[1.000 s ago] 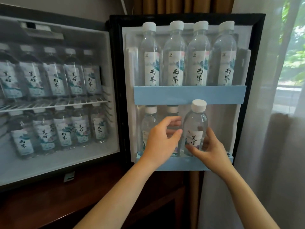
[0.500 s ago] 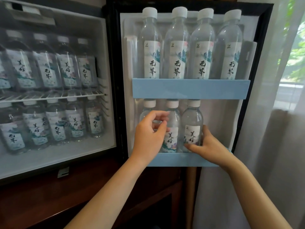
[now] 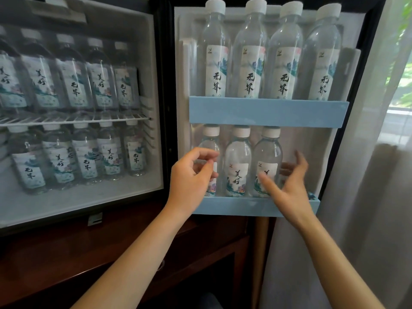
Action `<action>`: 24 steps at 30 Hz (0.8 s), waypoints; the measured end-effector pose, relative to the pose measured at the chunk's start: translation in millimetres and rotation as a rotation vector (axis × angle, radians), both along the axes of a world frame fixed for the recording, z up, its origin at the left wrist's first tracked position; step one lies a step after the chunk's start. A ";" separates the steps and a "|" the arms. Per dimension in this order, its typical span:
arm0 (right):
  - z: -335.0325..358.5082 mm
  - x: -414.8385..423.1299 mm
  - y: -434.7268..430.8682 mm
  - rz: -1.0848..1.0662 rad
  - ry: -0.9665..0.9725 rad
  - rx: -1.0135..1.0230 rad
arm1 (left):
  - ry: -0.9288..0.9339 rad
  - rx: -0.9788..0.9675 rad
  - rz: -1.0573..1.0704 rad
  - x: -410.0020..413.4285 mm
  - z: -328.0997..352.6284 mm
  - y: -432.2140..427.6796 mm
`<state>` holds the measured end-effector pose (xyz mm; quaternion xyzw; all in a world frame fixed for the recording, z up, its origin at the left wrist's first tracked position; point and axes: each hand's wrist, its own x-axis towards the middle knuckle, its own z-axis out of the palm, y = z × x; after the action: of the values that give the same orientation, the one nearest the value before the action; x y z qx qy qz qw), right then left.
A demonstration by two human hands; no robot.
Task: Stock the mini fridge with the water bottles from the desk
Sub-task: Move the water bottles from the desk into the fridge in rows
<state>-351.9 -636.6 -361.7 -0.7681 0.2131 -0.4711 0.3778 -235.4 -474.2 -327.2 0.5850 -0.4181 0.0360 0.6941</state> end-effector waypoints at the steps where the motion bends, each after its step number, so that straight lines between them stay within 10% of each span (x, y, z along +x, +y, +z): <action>1: -6.6 2.6 3.3 -0.086 -0.163 -0.021 | -0.002 -0.009 0.009 2.7 0.1 4.1; 11: -2.3 75.1 87.3 -0.177 -0.431 -0.687 | 0.089 -0.031 0.231 50.9 -15.2 70.7; 24: -19.6 220.0 288.9 0.647 -0.096 -0.771 | 0.297 0.042 0.725 138.6 -82.3 280.5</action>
<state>-131.9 -347.7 -381.2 -0.8560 -0.2429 -0.4091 0.2024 -96.8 -193.7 -409.5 0.7075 -0.0800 0.1853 0.6772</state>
